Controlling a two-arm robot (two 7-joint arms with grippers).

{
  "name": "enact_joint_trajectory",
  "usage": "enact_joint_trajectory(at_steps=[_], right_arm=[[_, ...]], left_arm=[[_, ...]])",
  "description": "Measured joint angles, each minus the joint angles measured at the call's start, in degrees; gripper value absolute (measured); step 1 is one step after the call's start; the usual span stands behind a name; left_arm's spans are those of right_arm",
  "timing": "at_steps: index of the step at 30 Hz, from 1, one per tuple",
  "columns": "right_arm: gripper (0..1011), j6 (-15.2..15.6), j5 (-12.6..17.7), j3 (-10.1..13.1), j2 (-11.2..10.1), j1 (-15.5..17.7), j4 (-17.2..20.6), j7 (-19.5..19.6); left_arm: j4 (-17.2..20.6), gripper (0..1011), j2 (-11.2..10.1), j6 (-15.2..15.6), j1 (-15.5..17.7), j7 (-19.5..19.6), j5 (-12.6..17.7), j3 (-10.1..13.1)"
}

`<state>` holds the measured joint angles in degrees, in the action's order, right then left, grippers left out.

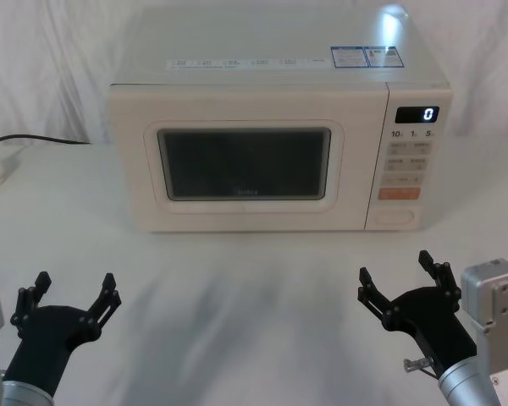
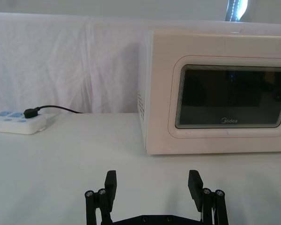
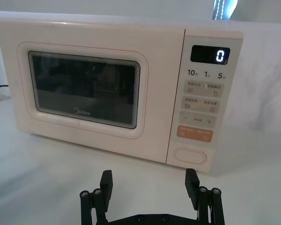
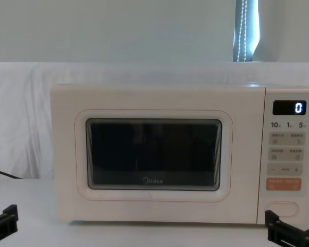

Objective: Press the button to open the microwave door with one hand; close the microwave door with the other hand.

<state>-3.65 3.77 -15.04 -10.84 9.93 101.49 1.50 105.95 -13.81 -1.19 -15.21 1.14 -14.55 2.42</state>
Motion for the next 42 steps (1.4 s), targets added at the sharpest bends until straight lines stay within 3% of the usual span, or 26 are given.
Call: enact_joint_trajectory(at_steps=[30, 36, 42], right_arm=[[1002, 0.0, 0.0, 0.0, 0.0, 0.0, 0.0, 0.0], [895, 0.0, 0.0, 0.0, 0.0, 0.0, 0.0, 0.0], [725, 0.0, 0.0, 0.0, 0.0, 0.0, 0.0, 0.0]], left_arm=[[0.0, 1001, 0.0, 0.0, 0.0, 0.0, 0.0, 0.0], [0.0, 1001, 0.0, 0.0, 0.0, 0.0, 0.0, 0.0], [0.0, 1001, 0.0, 0.0, 0.0, 0.0, 0.0, 0.0]])
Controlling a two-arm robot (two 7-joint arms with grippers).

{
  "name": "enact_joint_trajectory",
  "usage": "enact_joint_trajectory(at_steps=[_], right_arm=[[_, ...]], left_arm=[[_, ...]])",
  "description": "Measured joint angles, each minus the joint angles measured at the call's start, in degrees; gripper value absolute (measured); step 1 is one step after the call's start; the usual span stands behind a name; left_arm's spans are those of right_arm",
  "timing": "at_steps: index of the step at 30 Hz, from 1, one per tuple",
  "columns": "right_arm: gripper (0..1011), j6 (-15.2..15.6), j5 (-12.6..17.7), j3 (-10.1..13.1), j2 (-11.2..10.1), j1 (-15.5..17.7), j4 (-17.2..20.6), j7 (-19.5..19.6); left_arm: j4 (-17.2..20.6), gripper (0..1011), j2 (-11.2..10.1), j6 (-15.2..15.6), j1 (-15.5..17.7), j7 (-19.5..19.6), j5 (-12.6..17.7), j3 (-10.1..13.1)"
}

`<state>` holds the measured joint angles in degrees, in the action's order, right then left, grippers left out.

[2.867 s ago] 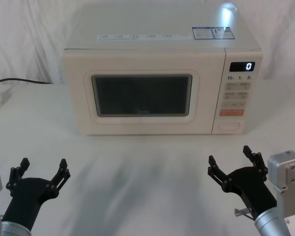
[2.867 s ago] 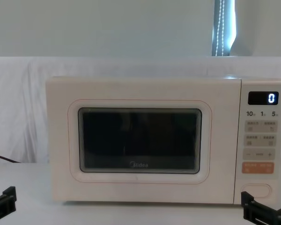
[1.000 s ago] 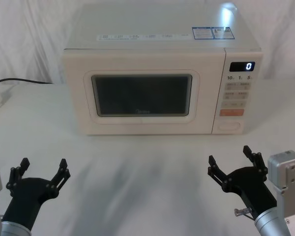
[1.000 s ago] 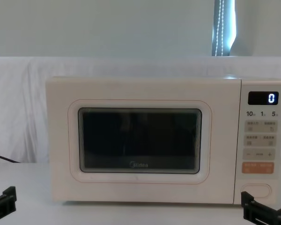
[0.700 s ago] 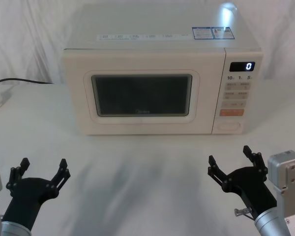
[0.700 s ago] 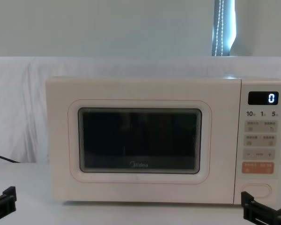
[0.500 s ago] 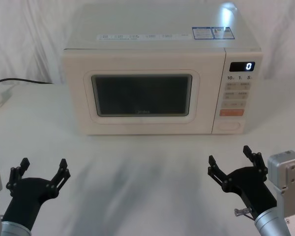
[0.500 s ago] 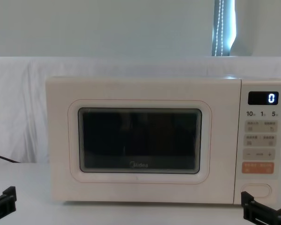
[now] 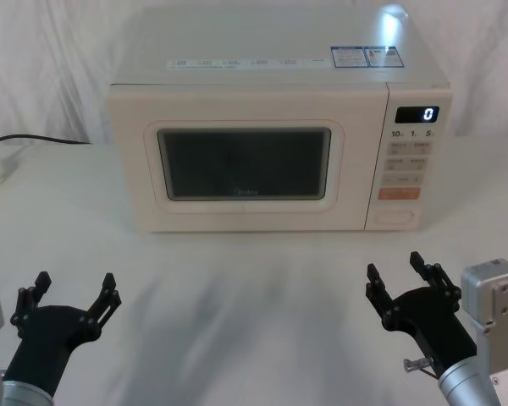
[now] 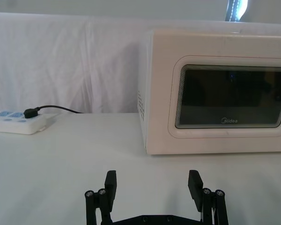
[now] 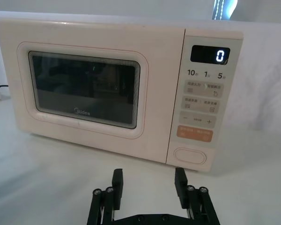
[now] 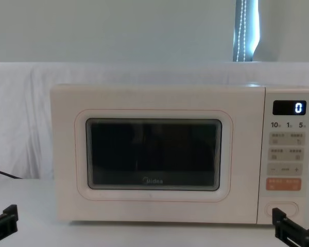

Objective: Press the button to open the microwave door with one hand; close the microwave door with the other hand.

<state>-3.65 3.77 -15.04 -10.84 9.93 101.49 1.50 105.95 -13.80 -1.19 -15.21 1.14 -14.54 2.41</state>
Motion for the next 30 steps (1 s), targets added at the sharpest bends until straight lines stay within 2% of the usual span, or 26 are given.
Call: enact_joint_trajectory(at_steps=[9, 10, 14, 15, 17, 21, 25, 30], right_arm=[[451, 0.0, 0.0, 0.0, 0.0, 0.0, 0.0, 0.0], [390, 0.0, 0.0, 0.0, 0.0, 0.0, 0.0, 0.0], [315, 0.0, 0.0, 0.0, 0.0, 0.0, 0.0, 0.0], [257, 0.0, 0.0, 0.0, 0.0, 0.0, 0.0, 0.0], [218, 0.0, 0.0, 0.0, 0.0, 0.0, 0.0, 0.0], [77, 0.0, 0.0, 0.0, 0.0, 0.0, 0.0, 0.0], [0, 0.0, 0.0, 0.0, 0.0, 0.0, 0.0, 0.0], [0, 1.1, -0.6, 0.8, 0.7, 0.1, 0.7, -0.2]], left_arm=[[0.0, 1001, 0.0, 0.0, 0.0, 0.0, 0.0, 0.0], [0.0, 1001, 0.0, 0.0, 0.0, 0.0, 0.0, 0.0], [0.0, 1001, 0.0, 0.0, 0.0, 0.0, 0.0, 0.0], [0.0, 1001, 0.0, 0.0, 0.0, 0.0, 0.0, 0.0], [0.0, 1001, 0.0, 0.0, 0.0, 0.0, 0.0, 0.0], [0.0, 1001, 0.0, 0.0, 0.0, 0.0, 0.0, 0.0], [0.0, 1001, 0.0, 0.0, 0.0, 0.0, 0.0, 0.0], [0.0, 1001, 0.0, 0.0, 0.0, 0.0, 0.0, 0.0]])
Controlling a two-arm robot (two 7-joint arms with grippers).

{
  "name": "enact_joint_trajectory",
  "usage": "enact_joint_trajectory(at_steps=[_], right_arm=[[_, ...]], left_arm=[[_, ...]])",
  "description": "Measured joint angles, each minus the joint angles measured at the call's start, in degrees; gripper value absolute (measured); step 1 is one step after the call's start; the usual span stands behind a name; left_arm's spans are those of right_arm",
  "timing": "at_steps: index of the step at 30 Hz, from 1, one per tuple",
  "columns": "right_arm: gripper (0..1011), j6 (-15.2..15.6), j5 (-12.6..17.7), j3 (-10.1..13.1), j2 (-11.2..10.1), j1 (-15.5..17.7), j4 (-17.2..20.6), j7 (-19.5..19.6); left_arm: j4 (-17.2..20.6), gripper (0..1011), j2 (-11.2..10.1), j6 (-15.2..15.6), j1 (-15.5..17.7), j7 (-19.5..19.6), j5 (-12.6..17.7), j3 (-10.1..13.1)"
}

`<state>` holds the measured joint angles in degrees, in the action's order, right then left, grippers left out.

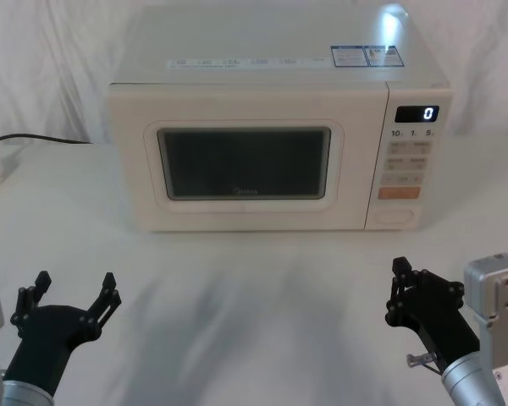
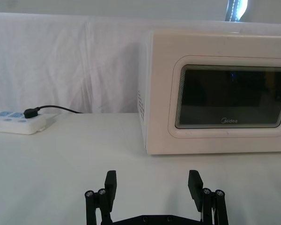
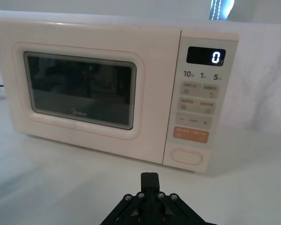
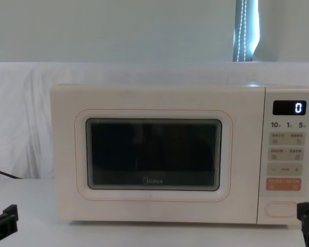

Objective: Press the button to open the microwave door with one hand; close the microwave door with the other hand.

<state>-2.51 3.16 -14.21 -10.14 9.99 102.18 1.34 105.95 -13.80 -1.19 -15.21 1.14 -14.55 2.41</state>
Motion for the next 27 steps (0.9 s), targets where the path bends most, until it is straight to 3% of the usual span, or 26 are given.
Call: enact_joint_trajectory(at_steps=[10, 17, 27], right_arm=[[0, 3.1, -1.2, 1.4, 1.4, -1.0, 1.1, -0.7], [0, 10.7, -3.0, 2.7, 3.3, -3.0, 1.3, 0.3], [0, 15.7, -3.4, 4.8, 5.9, -6.5, -0.8, 0.2]], left_arm=[[0.0, 1001, 0.0, 0.0, 0.0, 0.0, 0.0, 0.0], [0.0, 1001, 0.0, 0.0, 0.0, 0.0, 0.0, 0.0], [0.0, 1001, 0.0, 0.0, 0.0, 0.0, 0.0, 0.0]])
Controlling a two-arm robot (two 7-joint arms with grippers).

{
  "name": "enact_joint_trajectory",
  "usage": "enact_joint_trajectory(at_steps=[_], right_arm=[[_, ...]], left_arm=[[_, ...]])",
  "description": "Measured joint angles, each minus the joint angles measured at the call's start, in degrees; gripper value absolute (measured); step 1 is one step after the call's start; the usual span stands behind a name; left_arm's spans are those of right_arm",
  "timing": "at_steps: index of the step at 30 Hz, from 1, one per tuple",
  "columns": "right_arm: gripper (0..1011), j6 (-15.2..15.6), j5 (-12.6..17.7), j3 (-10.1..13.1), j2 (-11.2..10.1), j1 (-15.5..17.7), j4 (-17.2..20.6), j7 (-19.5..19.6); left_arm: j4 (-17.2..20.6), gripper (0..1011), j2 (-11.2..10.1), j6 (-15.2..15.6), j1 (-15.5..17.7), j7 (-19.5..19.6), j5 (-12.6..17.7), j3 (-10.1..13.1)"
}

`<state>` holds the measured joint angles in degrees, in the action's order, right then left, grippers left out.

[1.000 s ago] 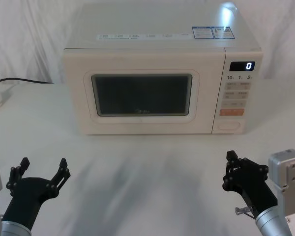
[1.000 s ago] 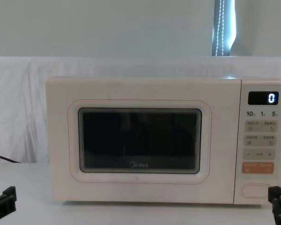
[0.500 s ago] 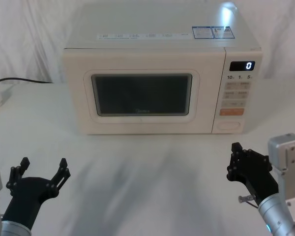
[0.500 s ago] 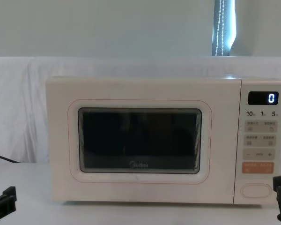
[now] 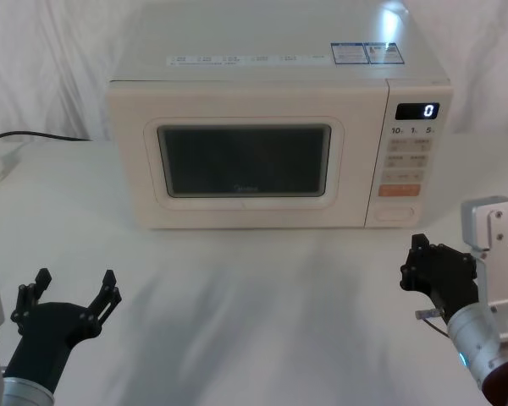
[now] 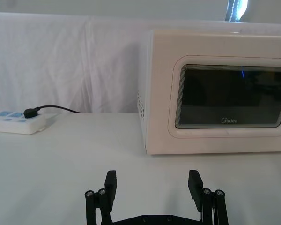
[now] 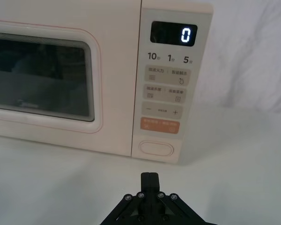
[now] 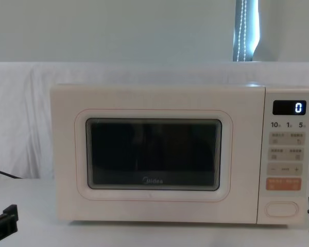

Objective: Press the button to open the microwave door with one hand; close the microwave door with the other hand.

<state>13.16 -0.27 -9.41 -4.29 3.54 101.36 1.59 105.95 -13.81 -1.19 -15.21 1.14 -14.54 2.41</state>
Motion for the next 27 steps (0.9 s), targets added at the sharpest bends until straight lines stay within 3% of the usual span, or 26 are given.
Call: enact_joint_trajectory(at_steps=[11, 27], right_arm=[[0, 2.3, -1.5, 0.9, 0.8, -5.1, -5.3, -2.7], [0, 1.0, -3.6, 1.3, 1.6, -8.4, -10.5, -5.5]], left_arm=[[0.0, 1001, 0.0, 0.0, 0.0, 0.0, 0.0, 0.0], [0.0, 1001, 0.0, 0.0, 0.0, 0.0, 0.0, 0.0]])
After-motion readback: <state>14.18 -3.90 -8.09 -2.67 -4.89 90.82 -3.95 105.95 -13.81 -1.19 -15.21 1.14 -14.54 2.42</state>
